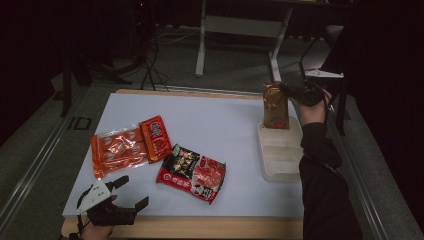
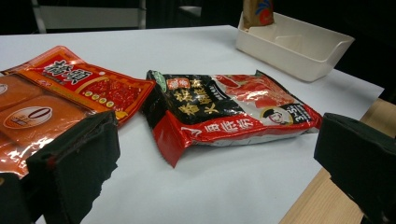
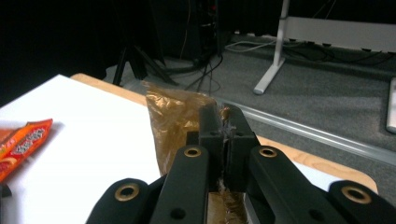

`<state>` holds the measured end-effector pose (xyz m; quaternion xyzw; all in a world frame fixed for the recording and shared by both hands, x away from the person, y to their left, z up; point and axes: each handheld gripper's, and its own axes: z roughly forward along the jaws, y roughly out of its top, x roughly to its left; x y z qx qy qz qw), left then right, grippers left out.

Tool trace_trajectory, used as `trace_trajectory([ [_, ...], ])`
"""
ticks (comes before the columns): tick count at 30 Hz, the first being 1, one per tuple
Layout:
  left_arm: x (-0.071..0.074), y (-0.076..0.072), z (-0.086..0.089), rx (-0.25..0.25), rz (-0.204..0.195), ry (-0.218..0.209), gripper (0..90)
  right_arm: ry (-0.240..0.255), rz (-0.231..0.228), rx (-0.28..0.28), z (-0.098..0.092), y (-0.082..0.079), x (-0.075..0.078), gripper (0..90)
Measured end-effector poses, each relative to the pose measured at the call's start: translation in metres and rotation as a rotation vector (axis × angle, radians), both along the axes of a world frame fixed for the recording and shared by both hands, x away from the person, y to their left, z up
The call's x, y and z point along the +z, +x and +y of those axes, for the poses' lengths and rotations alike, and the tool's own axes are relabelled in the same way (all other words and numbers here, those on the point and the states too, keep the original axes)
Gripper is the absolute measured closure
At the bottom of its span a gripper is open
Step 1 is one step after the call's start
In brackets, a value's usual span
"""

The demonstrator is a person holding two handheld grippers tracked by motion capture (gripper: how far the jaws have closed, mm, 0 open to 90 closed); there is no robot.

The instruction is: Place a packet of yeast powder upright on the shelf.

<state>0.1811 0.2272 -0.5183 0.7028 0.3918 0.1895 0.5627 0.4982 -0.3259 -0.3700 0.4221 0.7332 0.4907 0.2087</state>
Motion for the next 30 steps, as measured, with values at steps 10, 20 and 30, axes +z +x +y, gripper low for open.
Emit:
trace_trajectory([
  [10, 0.0, 0.0, 0.0, 0.0, -0.001, 0.004, 0.5, 0.04, 0.087, -0.002, 0.002, 0.001, -0.017, 88.4],
  [20, 0.0, 0.0, -0.001, -0.005, -0.003, 0.005, 0.5, 0.012, 0.147, -0.047, -0.013, -0.002, -0.033, 87.4],
  [30, 0.001, 0.0, -0.001, -0.005, -0.003, 0.006, 0.5, 0.003, 0.155, -0.132, -0.034, -0.008, -0.036, 85.9],
])
